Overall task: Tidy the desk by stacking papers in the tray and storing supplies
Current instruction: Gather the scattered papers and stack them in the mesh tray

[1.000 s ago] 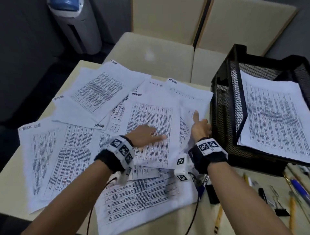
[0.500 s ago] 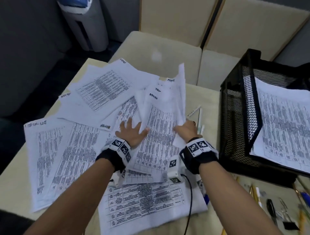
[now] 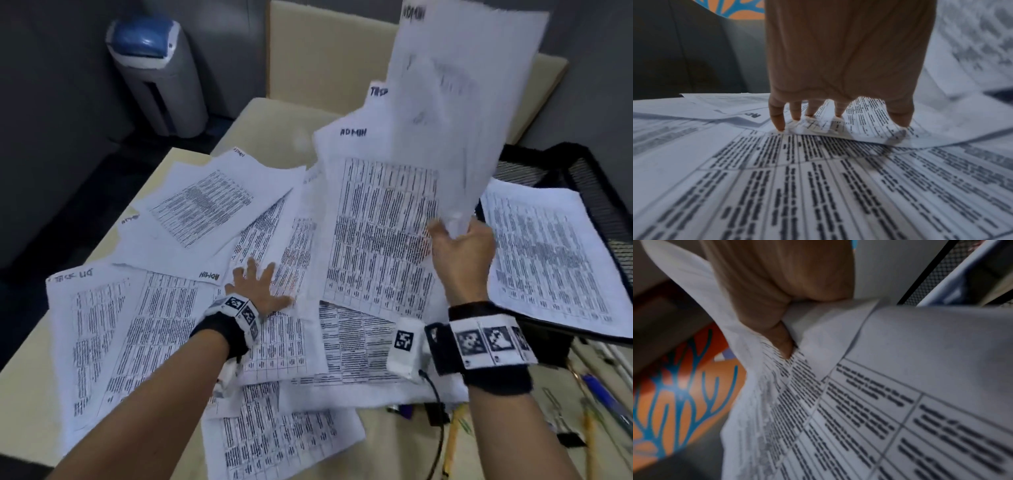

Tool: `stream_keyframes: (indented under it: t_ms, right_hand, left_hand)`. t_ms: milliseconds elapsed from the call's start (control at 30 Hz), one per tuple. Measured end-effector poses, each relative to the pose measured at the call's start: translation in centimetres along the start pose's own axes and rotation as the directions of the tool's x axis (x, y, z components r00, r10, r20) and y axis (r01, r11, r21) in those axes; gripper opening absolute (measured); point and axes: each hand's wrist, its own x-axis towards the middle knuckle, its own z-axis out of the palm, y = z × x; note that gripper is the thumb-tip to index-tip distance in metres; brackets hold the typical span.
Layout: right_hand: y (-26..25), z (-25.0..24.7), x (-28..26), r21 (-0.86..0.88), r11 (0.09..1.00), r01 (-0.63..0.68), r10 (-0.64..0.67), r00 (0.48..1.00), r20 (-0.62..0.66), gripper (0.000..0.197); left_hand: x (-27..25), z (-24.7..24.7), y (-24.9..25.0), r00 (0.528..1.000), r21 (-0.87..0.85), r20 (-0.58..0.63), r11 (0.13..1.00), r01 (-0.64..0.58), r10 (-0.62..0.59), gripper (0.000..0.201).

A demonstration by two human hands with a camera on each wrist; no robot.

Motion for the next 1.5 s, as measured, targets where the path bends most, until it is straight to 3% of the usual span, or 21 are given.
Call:
stream_keyframes:
  t_ms: [67,100,167,267,333,367,467,533,633,733,800,867,933,967,1033,1100,1167,1267,1333,1433,1500]
  right_hand:
    - [-1.1,-1.4,0.1,0.155,0.988,0.003,0.003,0.999,-0.036,0.018]
    - [-1.6,-2.1,0.1,0.242,0.970,0.004,0.008,0.999,-0.047,0.027]
    - [-2.7,-3.2,-0.1,0.394,0.919,-0.015,0.033,0.999,-0.039,0.034]
    - [-2.5,-3.3,-0.9,0.493,0.865,-0.092,0.054,0.994,0.091,0.025]
    - [-1.4,-2.7,-1.9,0.472,0.864,-0.178,0.113,0.980,0.161,0.051]
    - [-0.5,-2.3,-2.5,0.468,0.865,-0.184,0.108,0.977,0.184,0.050]
    - [1.8,-1.4,-4.9,0.442,0.866,-0.235,0.121,0.955,0.270,0.040]
    - [3.1,-1.3,-6.3,0.435,0.864,-0.253,0.118,0.942,0.314,0.040]
    - [3.4,-2.0,-7.3,0.401,0.886,-0.232,0.084,0.932,0.354,0.038]
    - [1.6,-3.8,-6.9,0.359,0.907,-0.222,0.122,0.952,0.281,0.028]
    - [-0.8,-5.0,-6.1,0.360,0.917,-0.171,0.110,0.977,0.183,0.021]
    - [-3.3,-5.6,-4.8,0.425,0.900,-0.096,0.050,0.992,0.117,0.045]
    - [-5.3,-5.3,-3.5,0.516,0.852,-0.087,0.035,0.993,0.110,0.077]
    - [-6.5,-5.1,-3.0,0.558,0.827,-0.068,0.019,0.995,0.093,0.077]
    - [-8.3,-4.7,-2.7,0.638,0.769,0.047,-0.080,0.997,0.023,0.047]
    - [-9.0,-4.2,-3.0,0.682,0.722,0.121,-0.160,0.987,-0.006,0.034]
    - [-7.8,-3.6,-3.8,0.659,0.742,0.123,-0.211,0.976,0.056,0.028]
    - [-4.1,-2.0,-5.3,0.462,0.882,0.095,-0.229,0.943,0.243,0.044]
    - [-0.9,-0.4,-5.4,0.316,0.948,0.019,-0.158,0.895,0.418,0.050]
    - [2.6,1.5,-5.1,-0.022,0.995,0.097,-0.069,0.835,0.546,0.062]
    - [3.5,1.7,-4.8,-0.334,0.918,0.213,0.037,0.794,0.607,0.071]
  left_hand:
    - [-0.3,-0.9,-0.2,0.998,-0.011,0.054,0.999,-0.036,0.037,0.100]
    - [-0.7,-1.8,-0.2,0.995,-0.058,0.080,0.996,-0.063,0.068,0.118]
    - [-1.1,-4.1,-0.3,0.986,-0.354,0.038,0.925,-0.137,0.161,0.155]
    - [-3.1,-8.0,0.6,0.933,-0.736,-0.311,0.575,-0.358,0.183,0.160]
    - [-3.7,-9.9,1.3,0.854,-0.756,-0.467,0.399,-0.520,0.229,0.158]
    - [-3.9,-10.3,1.6,0.827,-0.743,-0.496,0.365,-0.561,0.264,0.155]
    - [-3.5,-9.3,2.1,0.816,-0.680,-0.485,0.452,-0.578,0.313,0.132]
    - [-4.2,-8.2,2.4,0.811,-0.623,-0.454,0.518,-0.586,0.370,0.136]
    - [-5.3,-7.9,2.9,0.840,-0.673,-0.415,0.504,-0.542,0.349,0.146]
    - [-5.8,-9.4,3.7,0.841,-0.707,-0.417,0.459,-0.538,0.344,0.153]
    - [-7.0,-11.5,4.7,0.812,-0.666,-0.448,0.466,-0.582,0.374,0.132]
    - [-8.9,-14.3,6.0,0.703,-0.610,-0.554,0.357,-0.707,0.446,0.071]
    - [-10.7,-16.7,6.9,0.574,-0.516,-0.728,0.252,-0.819,0.375,0.030]
    - [-11.6,-17.7,7.2,0.513,-0.475,-0.794,0.196,-0.858,0.326,0.023]
    - [-12.9,-18.9,7.1,0.386,-0.365,-0.882,0.124,-0.923,0.270,0.020]
    - [-13.8,-19.2,6.5,0.337,-0.327,-0.904,0.085,-0.941,0.263,0.018]
    - [-13.7,-18.2,4.9,0.388,-0.374,-0.883,0.105,-0.921,0.265,0.021]
    - [-11.6,-13.7,1.2,0.563,-0.534,-0.800,0.184,-0.826,0.207,0.043]
    - [-9.9,-10.9,-0.3,0.670,-0.637,-0.724,0.214,-0.741,0.163,0.058]
    - [-8.1,-8.2,-0.4,0.749,-0.710,-0.633,0.240,-0.662,0.196,0.029]
    - [-7.1,-7.5,0.3,0.760,-0.687,-0.625,0.336,-0.644,0.178,0.015]
